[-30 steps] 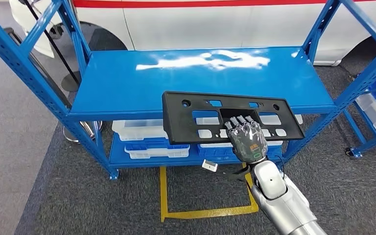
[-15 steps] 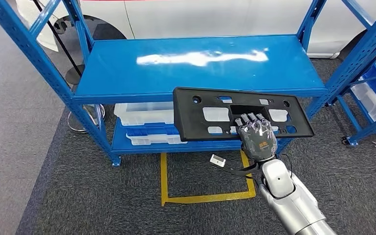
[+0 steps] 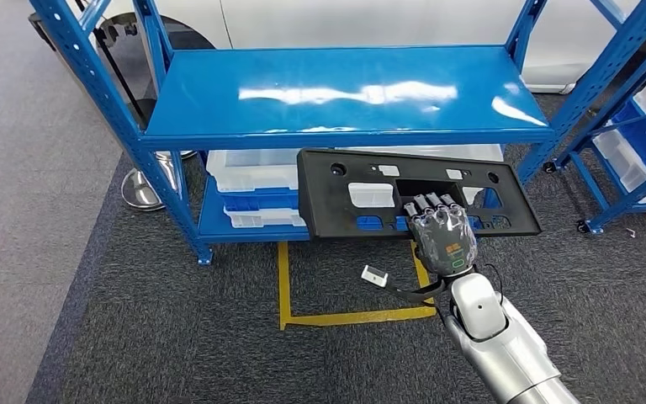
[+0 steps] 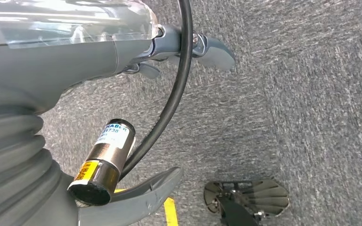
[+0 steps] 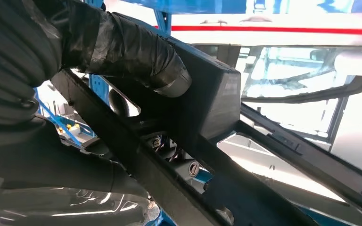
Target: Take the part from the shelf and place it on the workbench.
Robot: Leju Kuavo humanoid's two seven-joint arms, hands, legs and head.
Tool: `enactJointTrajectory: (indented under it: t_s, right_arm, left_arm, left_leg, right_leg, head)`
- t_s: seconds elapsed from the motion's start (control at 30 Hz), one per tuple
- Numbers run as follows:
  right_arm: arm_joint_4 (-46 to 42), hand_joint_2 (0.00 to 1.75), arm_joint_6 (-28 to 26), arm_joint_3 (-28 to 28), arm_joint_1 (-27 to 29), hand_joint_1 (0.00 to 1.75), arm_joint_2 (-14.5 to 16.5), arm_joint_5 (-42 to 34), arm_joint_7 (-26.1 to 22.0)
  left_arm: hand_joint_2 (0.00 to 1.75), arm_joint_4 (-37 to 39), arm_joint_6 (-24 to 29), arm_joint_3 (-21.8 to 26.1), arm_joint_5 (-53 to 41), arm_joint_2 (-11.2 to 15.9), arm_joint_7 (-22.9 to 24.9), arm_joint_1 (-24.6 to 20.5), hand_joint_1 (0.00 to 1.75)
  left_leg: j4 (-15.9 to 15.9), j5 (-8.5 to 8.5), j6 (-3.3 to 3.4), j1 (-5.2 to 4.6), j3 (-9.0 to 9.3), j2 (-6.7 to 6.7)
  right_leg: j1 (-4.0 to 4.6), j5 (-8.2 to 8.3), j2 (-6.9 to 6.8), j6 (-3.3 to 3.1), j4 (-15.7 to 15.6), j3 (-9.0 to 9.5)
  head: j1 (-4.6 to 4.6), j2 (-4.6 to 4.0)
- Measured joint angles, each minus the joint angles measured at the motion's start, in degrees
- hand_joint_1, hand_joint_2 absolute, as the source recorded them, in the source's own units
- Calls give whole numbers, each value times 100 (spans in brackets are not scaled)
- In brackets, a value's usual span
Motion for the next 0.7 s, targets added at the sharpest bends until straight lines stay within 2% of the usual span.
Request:
enactJointTrajectory:
  t_s: [0.03, 0.1, 0.13, 0.17, 0.2, 0.27, 0.3, 0.33, 0.37, 0.4, 0.43, 0.5, 0.53, 0.6, 0.63, 0.67, 0.7]
  right_arm:
    - [-8, 175, -1, 0, 0, 173, 0, 0, -27]
    - [-11, 175, -2, 0, 7, 173, 1, 0, -103]
    - [-10, 175, -3, 0, 8, 173, 3, 0, -158]
    - [-9, 175, -3, -3, 10, 173, 5, -1, -221]
    - [-8, 175, -3, -11, 10, 173, 8, -3, -289]
    - [-7, 175, -3, -42, 9, 173, 14, -15, -401]
    - [-5, 175, -3, -58, 10, 173, 17, -22, -443]
    - [-4, 175, -3, -69, 13, 173, 20, -27, -474]
    - [-2, 175, -3, -79, 18, 173, 23, -28, -500]
    - [-2, 175, -3, -89, 25, 173, 24, -28, -518]
    - [-3, 175, -3, -101, 33, 173, 26, -27, -529]
    - [-9, 175, -4, -139, 45, 173, 31, -21, -537]
    - [-11, 175, -4, -160, 50, 173, 34, -18, -537]
    - [-14, 175, -5, -197, 71, 173, 38, -13, -539]
    - [-17, 175, -6, -212, 82, 173, 39, -11, -540]
    - [-21, 175, -7, -229, 91, 173, 39, -10, -543]
    - [-25, 175, -7, -254, 97, 173, 39, -9, -543]
  left_arm:
    - [175, 0, -5, 0, -9, 0, 0, -2, 0]
    - [175, 1, -15, 0, -28, 3, 2, 0, 0]
    - [175, 1, -19, 0, -36, 5, 4, 1, 0]
    - [175, 2, -22, 0, -45, 6, 8, 3, 0]
    - [175, 2, -25, 0, -56, 7, 12, 1, 0]
    - [175, 2, -29, 0, -76, 4, 17, -5, 0]
    - [175, 2, -29, 0, -84, 4, 19, -10, 0]
    - [175, 2, -28, 0, -86, 4, 20, -13, 0]
    - [175, 2, -28, 0, -87, 4, 23, -15, 0]
    - [175, 1, -27, 0, -90, 4, 26, -16, 0]
    - [175, 1, -25, 0, -92, 9, 30, -19, 0]
    - [175, 0, -21, 0, -99, 24, 33, -25, 0]
    - [175, 0, -19, 0, -101, 31, 34, -26, 0]
    - [175, 0, -19, 0, -104, 30, 35, -26, 0]
    - [175, 0, -19, 0, -104, 25, 36, -28, 0]
    - [175, 0, -17, 0, -104, 21, 37, -30, 0]
    - [175, 0, -16, 0, -104, 18, 37, -30, 0]
  left_leg:
    - [-2, 49, -34, -5, -23, -1]
    - [-29, 130, -102, 0, -61, -12]
    - [10, 61, -138, 6, -105, -23]
    - [132, -109, -171, 11, -161, -33]
    - [370, -373, -199, 25, -234, -39]
    - [1072, -910, -243, 38, -382, -39]
    - [1386, -1035, -254, 43, -420, -38]
    - [1556, -1023, -256, 44, -390, -38]
    - [1528, -902, -244, 43, -267, -40]
    - [1284, -731, -214, 36, -41, -42]
    - [888, -614, -159, 23, 244, -47]
    - [98, -588, -63, -11, 751, -56]
    - [-125, -633, -35, -30, 872, -60]
    - [-300, -569, -1, -40, 920, -59]
    - [-355, -489, 31, -27, 904, -44]
    - [-414, -406, 76, -9, 880, -26]
    - [-464, -334, 113, 12, 839, -7]
  right_leg:
    - [19, -58, 4, -37, -154, 72]
    - [15, 14, -3, -125, -193, 4]
    - [7, 70, -11, -177, -206, -46]
    - [-5, 135, -22, -230, -220, -104]
    - [-10, 196, -30, -272, -225, -167]
    - [9, 311, -41, -318, -213, -317]
    - [19, 365, -43, -323, -204, -395]
    - [26, 417, -45, -324, -195, -471]
    - [35, 465, -43, -321, -185, -542]
    - [43, 506, -40, -316, -175, -600]
    - [48, 542, -40, -308, -169, -645]
    - [51, 618, -43, -268, -167, -699]
    - [37, 664, -47, -237, -179, -715]
    - [15, 764, -43, -167, -240, -737]
    - [15, 740, -34, -139, -246, -756]
    - [21, 627, -24, -120, -181, -792]
    - [26, 411, -15, -106, 3, -856]
  head:
    - [-2, 0]
    - [-2, 0]
    - [-4, 0]
    - [-4, 0]
    - [-5, 0]
    - [-5, 0]
    - [-5, 0]
    - [-5, 0]
    - [-7, 0]
    - [-7, 0]
    - [-6, 0]
    - [-5, 0]
    - [-4, 0]
    - [-6, 0]
    - [-5, 0]
    - [-3, 0]
    - [-2, 0]
